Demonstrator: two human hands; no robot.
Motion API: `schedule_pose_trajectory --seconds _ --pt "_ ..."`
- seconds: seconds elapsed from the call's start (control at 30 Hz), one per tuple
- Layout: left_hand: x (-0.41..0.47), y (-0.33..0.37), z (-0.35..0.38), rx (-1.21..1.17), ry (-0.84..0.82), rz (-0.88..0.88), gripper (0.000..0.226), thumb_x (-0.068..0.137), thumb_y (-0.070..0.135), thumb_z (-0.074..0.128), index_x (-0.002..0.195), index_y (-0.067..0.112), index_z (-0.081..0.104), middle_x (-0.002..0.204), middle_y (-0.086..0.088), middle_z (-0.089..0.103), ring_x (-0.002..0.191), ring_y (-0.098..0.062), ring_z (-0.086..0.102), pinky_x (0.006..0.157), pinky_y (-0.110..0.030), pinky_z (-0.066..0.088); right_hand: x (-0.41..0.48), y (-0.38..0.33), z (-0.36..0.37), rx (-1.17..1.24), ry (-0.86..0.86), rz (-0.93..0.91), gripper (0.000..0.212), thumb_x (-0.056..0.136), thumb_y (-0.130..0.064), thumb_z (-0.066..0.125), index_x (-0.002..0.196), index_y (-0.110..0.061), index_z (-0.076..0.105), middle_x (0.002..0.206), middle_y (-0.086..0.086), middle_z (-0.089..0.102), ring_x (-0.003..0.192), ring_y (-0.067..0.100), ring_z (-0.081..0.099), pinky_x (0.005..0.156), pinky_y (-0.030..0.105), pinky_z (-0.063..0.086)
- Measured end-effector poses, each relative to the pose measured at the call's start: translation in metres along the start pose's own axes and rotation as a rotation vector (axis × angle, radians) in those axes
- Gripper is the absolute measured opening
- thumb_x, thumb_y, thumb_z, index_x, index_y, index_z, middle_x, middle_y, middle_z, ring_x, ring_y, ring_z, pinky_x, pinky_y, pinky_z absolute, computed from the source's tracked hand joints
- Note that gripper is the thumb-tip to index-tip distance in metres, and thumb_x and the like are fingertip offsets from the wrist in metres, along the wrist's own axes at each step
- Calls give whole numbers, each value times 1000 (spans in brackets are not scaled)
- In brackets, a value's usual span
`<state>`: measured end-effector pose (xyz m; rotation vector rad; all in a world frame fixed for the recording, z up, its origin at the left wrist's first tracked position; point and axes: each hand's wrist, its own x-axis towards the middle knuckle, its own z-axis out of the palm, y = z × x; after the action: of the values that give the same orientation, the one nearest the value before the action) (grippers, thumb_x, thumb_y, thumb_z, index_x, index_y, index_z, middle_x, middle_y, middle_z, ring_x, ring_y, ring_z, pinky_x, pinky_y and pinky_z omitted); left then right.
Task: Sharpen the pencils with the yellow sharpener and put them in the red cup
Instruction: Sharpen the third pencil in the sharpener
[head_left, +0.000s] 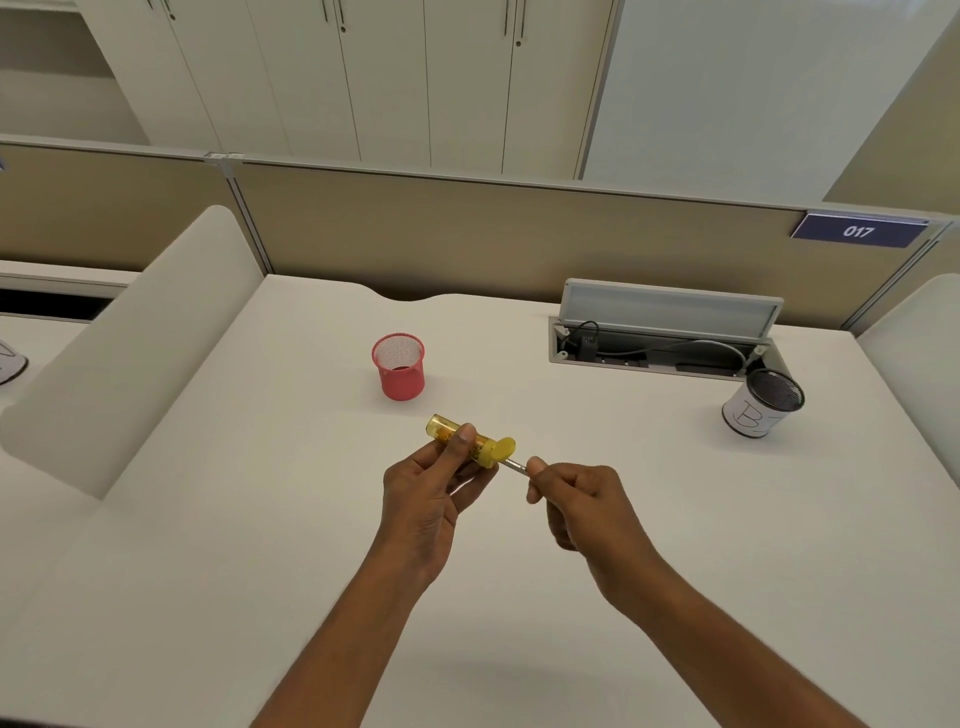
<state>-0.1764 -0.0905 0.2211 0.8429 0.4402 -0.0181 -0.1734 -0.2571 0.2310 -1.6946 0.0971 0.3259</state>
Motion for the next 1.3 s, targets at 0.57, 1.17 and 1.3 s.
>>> schedule_pose_trajectory --seconds 0.57,1.17,1.3 --pt "3 0 -1 -49 44 -39 33 87 16 73 109 -9 72 106 -24 76 98 -31 77 81 -37 64 15 26 -17 -1084 270 -1042 23 102 -24 59 86 -9 67 61 0 45 52 22 36 44 35 34" --pt "7 1 -2 -46 91 -28 34 82 19 77 105 -6 74 106 -25 77 97 -32 77 78 -37 64 16 24 -10 -1130 180 -986 35 102 -37 56 116 -7 68 77 2 64 61 20 56 51 33 48" --pt "6 -2 -2 -27 92 -39 35 84 18 77 108 -7 73 107 -25 76 98 -32 77 78 -36 64 23 28 -16 -1321 256 -1174 23 96 -15 69 116 -3 71 70 4 55 56 22 41 48 34 33"
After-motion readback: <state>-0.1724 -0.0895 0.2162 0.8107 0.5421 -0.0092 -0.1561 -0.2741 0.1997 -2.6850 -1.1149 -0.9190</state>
